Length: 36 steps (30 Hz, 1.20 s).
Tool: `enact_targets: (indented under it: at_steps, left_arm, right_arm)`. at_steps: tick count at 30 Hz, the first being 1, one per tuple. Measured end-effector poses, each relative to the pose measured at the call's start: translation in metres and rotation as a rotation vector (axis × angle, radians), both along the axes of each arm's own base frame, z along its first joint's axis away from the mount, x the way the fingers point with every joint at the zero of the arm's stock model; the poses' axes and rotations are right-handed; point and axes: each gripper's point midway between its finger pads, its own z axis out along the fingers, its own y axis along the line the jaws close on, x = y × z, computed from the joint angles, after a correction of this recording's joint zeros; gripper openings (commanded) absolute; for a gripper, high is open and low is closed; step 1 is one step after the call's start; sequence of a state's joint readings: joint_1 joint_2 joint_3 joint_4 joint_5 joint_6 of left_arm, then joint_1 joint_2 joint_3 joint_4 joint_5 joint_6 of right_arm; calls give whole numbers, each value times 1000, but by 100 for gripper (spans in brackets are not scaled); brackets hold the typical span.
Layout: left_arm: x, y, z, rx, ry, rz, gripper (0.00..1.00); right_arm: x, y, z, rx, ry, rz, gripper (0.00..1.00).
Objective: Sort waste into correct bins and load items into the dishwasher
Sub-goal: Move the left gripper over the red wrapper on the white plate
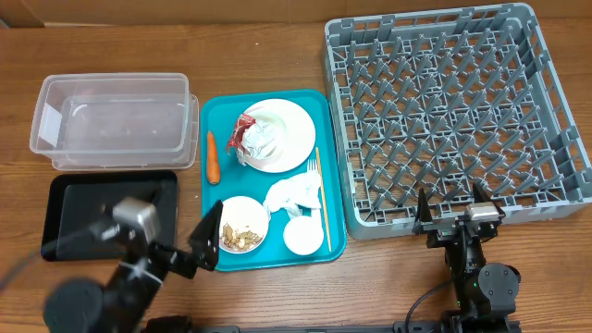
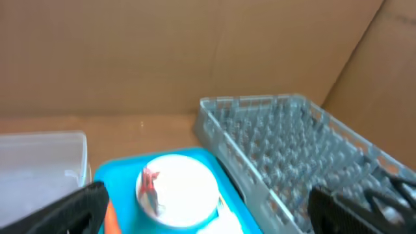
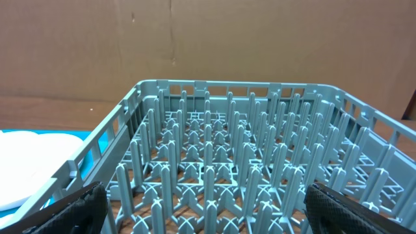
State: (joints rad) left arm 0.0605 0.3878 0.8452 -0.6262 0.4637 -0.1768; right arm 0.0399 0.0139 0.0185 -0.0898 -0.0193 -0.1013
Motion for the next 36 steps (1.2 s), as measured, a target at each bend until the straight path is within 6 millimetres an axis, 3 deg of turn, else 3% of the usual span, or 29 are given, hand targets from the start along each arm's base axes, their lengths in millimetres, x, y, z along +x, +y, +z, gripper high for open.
enact_targets:
  at_steps: [6, 10, 15, 21, 27, 32, 36]
  left_arm:
    - [22, 2, 12, 41, 249, -17, 100]
    - [42, 5, 9, 68, 389, -19, 100]
    - [71, 9, -11, 79, 515, -20, 100]
    - [92, 7, -55, 59, 707, -53, 100]
    - [121, -5, -56, 8, 665, -124, 97]
    - [126, -3, -57, -19, 681, -79, 83]
    - [131, -1, -62, 21, 689, -14, 81]
  right_arm:
    - [0, 0, 0, 0, 0, 0, 100]
    - [0, 0, 0, 0, 0, 1, 100]
    - [0, 0, 0, 0, 0, 0, 100]
    - [0, 0, 0, 0, -1, 0, 100]
    - [0, 0, 0, 0, 0, 0, 100]
    - [0, 0, 0, 0, 0, 0, 100]
    - [0, 0, 0, 0, 0, 0, 100]
